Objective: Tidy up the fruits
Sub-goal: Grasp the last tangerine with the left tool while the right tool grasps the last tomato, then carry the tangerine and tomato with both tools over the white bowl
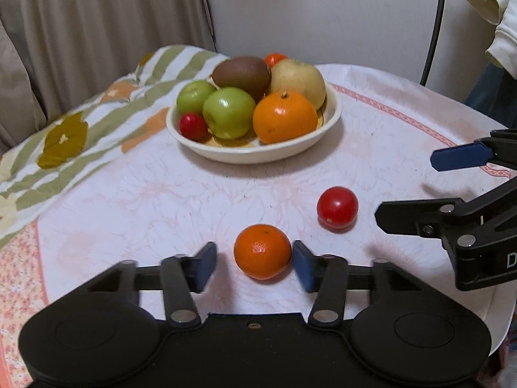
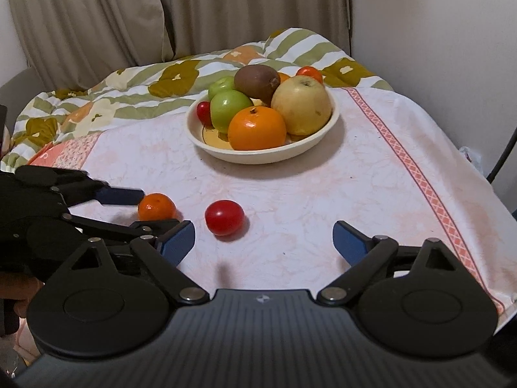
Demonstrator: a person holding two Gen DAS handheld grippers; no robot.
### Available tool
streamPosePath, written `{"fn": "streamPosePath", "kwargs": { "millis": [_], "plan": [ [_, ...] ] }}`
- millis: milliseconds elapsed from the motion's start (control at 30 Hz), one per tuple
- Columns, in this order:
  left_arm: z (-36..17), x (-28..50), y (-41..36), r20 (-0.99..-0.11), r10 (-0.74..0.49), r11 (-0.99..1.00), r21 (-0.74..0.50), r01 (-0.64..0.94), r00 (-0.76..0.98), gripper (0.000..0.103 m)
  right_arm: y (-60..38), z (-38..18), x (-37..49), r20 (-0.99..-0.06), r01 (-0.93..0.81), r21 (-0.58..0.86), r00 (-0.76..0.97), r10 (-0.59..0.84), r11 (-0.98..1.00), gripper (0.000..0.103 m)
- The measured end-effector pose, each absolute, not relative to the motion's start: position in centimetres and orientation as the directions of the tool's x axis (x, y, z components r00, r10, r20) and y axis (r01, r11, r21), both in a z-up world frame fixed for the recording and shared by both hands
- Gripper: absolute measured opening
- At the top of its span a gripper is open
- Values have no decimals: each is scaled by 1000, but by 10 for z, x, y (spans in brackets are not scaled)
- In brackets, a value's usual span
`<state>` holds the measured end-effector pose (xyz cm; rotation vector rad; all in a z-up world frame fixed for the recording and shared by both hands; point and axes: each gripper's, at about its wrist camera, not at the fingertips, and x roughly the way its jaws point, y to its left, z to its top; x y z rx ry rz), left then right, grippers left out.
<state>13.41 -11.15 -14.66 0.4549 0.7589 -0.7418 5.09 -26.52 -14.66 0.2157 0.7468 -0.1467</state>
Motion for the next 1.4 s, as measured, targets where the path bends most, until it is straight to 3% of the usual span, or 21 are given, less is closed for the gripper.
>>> {"fn": "streamPosePath", "kwargs": {
  "millis": [67,267,433,933,967,1067,1400],
  "plan": [
    [-147,136,-110,-755,-452,658,78,749,475,42,-264,-147,56,-687,201,143,725,-50,969,103],
    [-147,137,-107,-756,-454,673,55,738,471,41,-260,-148,70,-698,175,140,716,-28,975,95],
    [-146,135,-103,-758,-447,689,47,723,475,41,-257,-152,80,-714,148,139,700,-4,979,82],
    [-138,129,-90,-758,-417,742,35,669,502,41,-250,-161,100,-742,104,120,670,20,987,68],
    [-137,128,-90,-757,-416,744,34,667,504,41,-250,-162,101,-744,101,119,668,22,988,66],
    [-133,127,-90,-754,-414,752,33,659,510,41,-249,-164,103,-755,81,114,655,33,990,49],
    [-111,117,-93,-742,-421,773,7,634,522,41,-255,-141,91,-737,77,111,675,30,991,49]
  ]
}}
